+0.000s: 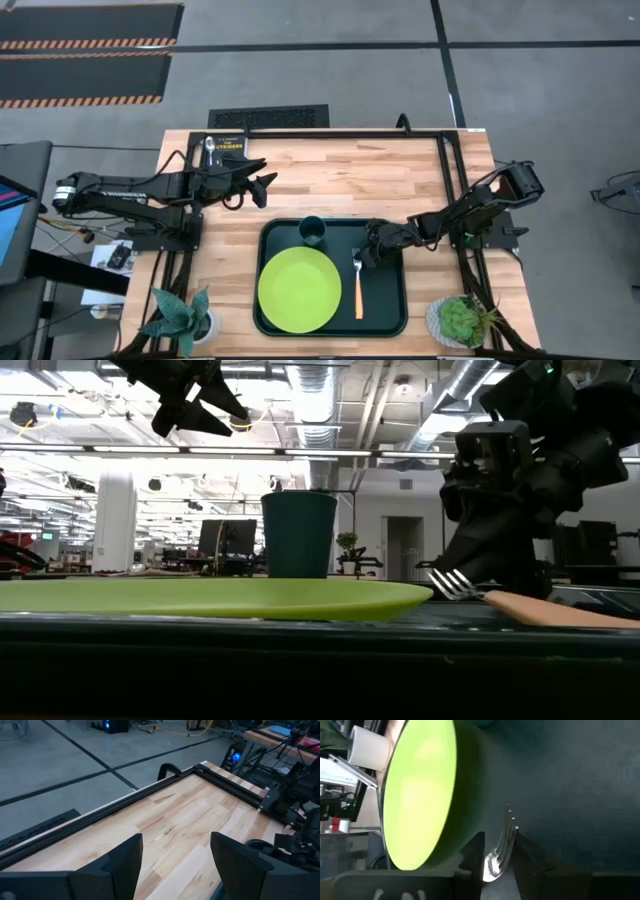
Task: Pick and place plate/cup/fork/spoon on tray
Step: Put the orange fork to the right of the green plate on the green serving tray, then put the orange spoon to the right of the light orange fork on the green serving tray
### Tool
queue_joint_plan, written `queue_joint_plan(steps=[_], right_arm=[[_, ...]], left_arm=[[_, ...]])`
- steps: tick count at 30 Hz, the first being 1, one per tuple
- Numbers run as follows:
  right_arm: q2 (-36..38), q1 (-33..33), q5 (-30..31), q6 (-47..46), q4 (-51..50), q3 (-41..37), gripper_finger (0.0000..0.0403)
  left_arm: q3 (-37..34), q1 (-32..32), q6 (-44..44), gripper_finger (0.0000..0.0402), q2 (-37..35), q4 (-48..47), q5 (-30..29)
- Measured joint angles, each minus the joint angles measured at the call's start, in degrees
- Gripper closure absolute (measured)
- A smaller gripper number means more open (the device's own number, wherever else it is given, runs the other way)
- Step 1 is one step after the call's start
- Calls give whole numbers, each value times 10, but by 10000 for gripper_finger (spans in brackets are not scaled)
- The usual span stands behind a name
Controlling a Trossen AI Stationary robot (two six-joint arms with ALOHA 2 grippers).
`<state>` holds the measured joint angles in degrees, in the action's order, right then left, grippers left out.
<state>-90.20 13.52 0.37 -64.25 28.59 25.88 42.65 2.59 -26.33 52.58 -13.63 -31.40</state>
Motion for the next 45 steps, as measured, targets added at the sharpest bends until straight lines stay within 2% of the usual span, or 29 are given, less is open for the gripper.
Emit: queue_joint_plan(steps=[8,13,20,26,32,37,41,45], right_arm=[[34,0,0,-2,-34,0,237],[60,0,-1,-3,-84,0,221],[88,0,-3,-2,-116,1,224],[85,4,-4,0,-124,1,227],[73,3,-4,-7,-190,1,227],[87,3,-4,9,-205,19,227],[107,2,-4,35,-233,44,227],[131,2,-4,48,-259,75,227]], left_arm=[[0,0,-1,178,0,-15,-17],[0,0,-9,178,0,-25,-38],[0,0,-9,178,0,-26,-38],[0,0,-9,178,0,-28,-39],[0,0,-12,178,0,-55,-40],[0,3,-14,178,0,-74,-51],[0,22,-36,178,0,-107,-79],[0,72,-75,178,4,-185,-83]])
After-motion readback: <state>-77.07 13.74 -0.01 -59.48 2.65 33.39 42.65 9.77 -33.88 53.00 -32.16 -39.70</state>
